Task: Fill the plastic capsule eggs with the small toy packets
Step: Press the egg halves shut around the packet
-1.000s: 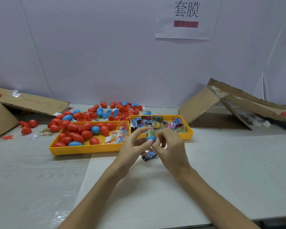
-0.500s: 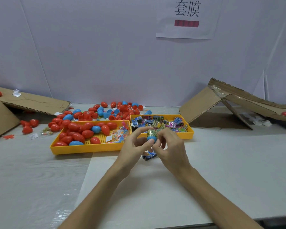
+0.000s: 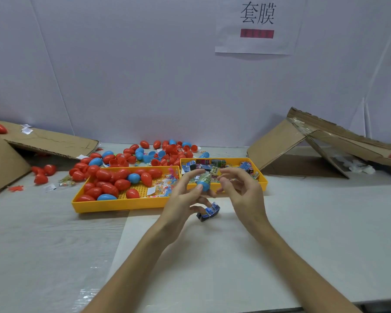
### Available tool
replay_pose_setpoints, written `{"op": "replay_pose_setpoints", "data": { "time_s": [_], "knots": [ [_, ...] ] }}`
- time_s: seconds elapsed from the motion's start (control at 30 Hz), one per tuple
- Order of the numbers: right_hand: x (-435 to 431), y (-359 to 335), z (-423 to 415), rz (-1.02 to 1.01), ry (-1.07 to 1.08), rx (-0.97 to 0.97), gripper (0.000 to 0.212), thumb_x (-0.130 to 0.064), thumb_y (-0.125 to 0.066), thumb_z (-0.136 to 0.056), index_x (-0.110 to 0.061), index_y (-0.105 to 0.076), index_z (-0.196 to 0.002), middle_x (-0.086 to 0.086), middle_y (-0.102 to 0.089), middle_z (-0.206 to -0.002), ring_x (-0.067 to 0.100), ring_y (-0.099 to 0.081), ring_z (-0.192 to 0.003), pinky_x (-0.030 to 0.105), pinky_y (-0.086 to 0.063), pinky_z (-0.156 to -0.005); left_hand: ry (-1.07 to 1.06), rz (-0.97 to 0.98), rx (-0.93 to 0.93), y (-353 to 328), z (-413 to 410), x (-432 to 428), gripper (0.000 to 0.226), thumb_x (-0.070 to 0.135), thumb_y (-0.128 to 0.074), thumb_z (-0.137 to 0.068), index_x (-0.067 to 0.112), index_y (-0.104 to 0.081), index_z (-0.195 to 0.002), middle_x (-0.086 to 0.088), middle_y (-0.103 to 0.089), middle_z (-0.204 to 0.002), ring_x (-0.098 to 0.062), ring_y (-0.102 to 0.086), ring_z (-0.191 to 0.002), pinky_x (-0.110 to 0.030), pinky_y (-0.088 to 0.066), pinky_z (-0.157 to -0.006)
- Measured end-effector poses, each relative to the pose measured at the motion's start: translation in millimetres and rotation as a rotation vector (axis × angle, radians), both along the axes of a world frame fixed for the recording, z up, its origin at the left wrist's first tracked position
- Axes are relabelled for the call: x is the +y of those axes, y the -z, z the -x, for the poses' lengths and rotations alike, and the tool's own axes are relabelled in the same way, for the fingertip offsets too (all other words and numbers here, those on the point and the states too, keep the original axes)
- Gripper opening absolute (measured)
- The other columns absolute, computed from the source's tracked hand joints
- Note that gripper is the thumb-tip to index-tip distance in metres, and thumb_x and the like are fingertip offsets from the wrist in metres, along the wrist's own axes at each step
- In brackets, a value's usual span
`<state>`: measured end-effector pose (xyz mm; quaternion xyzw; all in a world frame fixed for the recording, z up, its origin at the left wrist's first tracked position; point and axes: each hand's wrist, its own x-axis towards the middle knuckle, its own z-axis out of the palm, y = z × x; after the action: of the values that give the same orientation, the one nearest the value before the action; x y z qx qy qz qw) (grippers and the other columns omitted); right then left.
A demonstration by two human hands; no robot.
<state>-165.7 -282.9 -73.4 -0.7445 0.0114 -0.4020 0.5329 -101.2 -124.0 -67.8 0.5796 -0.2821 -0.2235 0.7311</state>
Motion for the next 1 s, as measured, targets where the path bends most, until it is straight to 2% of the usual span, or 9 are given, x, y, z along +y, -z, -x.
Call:
{"op": "replay_pose_setpoints", "data": {
  "time_s": [0.1,0.17,0.27,0.43,0.67,0.83,0.9,1.0],
  "knots": [
    [2.6,1.6,4.0,0.195,0.066,-0.077,0.017,-0.017,-0.076,-0.088,-0.018,-0.071,-0.104,-0.007,-0.073,-0.090,0.013,-0.072,-0.080,0.026,-0.059,-0.073,-0.042,0.007,-0.028,0.6,1.1,-1.6,0.031,0.023,-0.052,-0.104,0.034,-0.059,-0.132,-0.010,-0.074,-0.095,-0.019,-0.068,-0.078,-0.029,-0.056,-0.070],
    [6.6,3.3,4.3,0.326,0.083,-0.128,0.022,-0.015,-0.080,-0.085,-0.011,-0.073,-0.105,-0.001,-0.074,-0.093,0.008,-0.072,-0.082,0.022,-0.058,-0.073,-0.074,0.022,-0.042,0.8,1.7,-1.8,0.030,0.026,-0.054,-0.103,0.037,-0.064,-0.129,-0.005,-0.073,-0.092,-0.018,-0.068,-0.078,-0.027,-0.056,-0.069],
    [13.1,6.7,2.6,0.412,0.128,-0.170,0.025,-0.015,-0.081,-0.083,-0.005,-0.075,-0.105,0.002,-0.075,-0.096,0.008,-0.071,-0.085,0.020,-0.057,-0.078,-0.104,0.028,-0.070,1.5,5.1,-3.0,0.031,0.027,-0.057,-0.101,0.038,-0.067,-0.128,-0.001,-0.074,-0.094,-0.016,-0.071,-0.082,-0.026,-0.056,-0.072],
    [19.0,12.1,1.3,0.428,0.234,-0.233,0.022,-0.014,-0.080,-0.083,-0.005,-0.077,-0.103,0.002,-0.076,-0.097,0.010,-0.071,-0.088,0.018,-0.055,-0.082,-0.128,0.064,-0.062,0.7,10.7,-5.9,0.029,0.025,-0.059,-0.099,0.038,-0.069,-0.123,-0.002,-0.078,-0.101,-0.017,-0.075,-0.094,-0.026,-0.059,-0.077],
    [21.9,15.5,0.5,0.405,0.282,-0.207,0.026,-0.011,-0.082,-0.082,-0.007,-0.077,-0.107,0.000,-0.077,-0.101,0.007,-0.071,-0.093,0.017,-0.055,-0.085,-0.129,0.138,-0.038,-1.3,12.9,-6.4,0.033,0.032,-0.064,-0.087,0.039,-0.071,-0.118,-0.005,-0.076,-0.114,-0.022,-0.073,-0.105,-0.030,-0.060,-0.083],
    [19.0,16.4,2.7,0.427,0.261,-0.231,0.021,-0.004,-0.081,-0.081,-0.003,-0.078,-0.102,0.003,-0.078,-0.095,0.013,-0.074,-0.087,0.029,-0.059,-0.079,-0.120,0.148,-0.065,1.6,11.9,-6.2,0.034,0.031,-0.063,-0.088,0.038,-0.070,-0.120,-0.009,-0.078,-0.101,-0.022,-0.075,-0.099,-0.024,-0.059,-0.080],
    [18.9,15.8,2.7,0.420,0.255,-0.218,0.021,-0.004,-0.082,-0.081,-0.002,-0.078,-0.102,0.004,-0.078,-0.095,0.014,-0.074,-0.087,0.031,-0.060,-0.078,-0.120,0.140,-0.076,1.7,10.8,-6.1,0.033,0.032,-0.064,-0.088,0.043,-0.071,-0.118,-0.009,-0.078,-0.102,-0.022,-0.074,-0.100,-0.025,-0.059,-0.080],
    [19.3,11.3,2.4,0.295,0.194,-0.170,0.020,-0.012,-0.079,-0.085,-0.008,-0.077,-0.105,0.000,-0.077,-0.098,0.012,-0.074,-0.088,0.034,-0.061,-0.078,-0.103,0.130,-0.094,-0.8,9.6,-4.3,0.033,0.034,-0.064,-0.088,0.051,-0.071,-0.116,-0.006,-0.078,-0.105,-0.022,-0.074,-0.100,-0.027,-0.059,-0.080]
  ]
}}
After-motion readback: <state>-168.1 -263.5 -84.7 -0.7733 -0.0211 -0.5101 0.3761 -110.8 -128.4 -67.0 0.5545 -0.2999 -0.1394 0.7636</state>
